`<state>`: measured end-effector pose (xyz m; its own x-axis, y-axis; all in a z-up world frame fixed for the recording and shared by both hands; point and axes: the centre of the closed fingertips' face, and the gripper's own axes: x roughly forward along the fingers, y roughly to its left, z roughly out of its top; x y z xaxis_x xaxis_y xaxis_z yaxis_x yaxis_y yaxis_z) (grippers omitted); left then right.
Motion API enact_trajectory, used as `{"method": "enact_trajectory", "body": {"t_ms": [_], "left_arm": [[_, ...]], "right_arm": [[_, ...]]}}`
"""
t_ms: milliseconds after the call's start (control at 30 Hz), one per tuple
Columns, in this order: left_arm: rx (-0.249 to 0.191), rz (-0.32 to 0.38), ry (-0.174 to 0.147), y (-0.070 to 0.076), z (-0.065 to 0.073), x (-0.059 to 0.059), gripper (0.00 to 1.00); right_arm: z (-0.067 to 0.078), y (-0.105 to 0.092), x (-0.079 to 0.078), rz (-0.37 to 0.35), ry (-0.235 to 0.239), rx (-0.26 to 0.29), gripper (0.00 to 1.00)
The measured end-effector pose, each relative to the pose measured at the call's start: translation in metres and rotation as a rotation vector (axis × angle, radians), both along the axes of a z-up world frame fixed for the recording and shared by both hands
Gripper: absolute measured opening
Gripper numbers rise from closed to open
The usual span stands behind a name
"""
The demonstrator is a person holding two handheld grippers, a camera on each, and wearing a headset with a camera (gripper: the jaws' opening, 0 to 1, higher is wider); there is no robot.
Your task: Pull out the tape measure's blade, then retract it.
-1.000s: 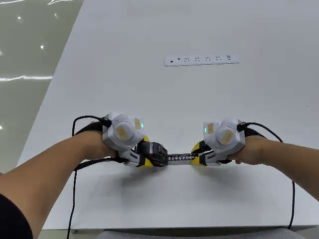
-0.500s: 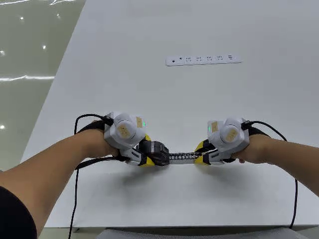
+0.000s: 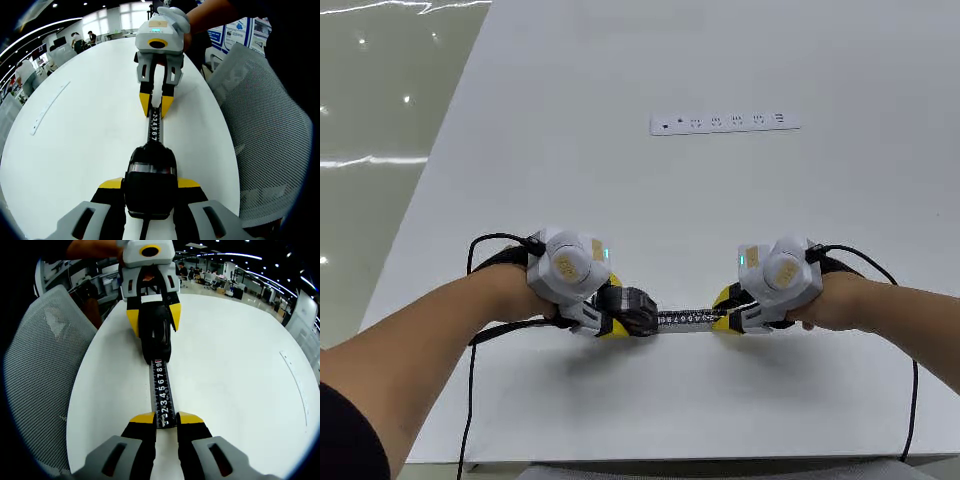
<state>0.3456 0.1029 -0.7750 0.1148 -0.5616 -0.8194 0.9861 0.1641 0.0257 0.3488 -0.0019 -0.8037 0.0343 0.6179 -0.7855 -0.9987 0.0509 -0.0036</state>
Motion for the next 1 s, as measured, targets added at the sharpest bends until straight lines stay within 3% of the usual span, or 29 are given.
{"method": "enact_trajectory", "body": {"t_ms": [1000], "left_arm": [[0.010,-0.002,-0.007,-0.001,0.000,-0.001,0.33]], "right_arm": [[-0.001,-0.012,-0.001,-0.014,0.004,-0.010,0.11]]}}
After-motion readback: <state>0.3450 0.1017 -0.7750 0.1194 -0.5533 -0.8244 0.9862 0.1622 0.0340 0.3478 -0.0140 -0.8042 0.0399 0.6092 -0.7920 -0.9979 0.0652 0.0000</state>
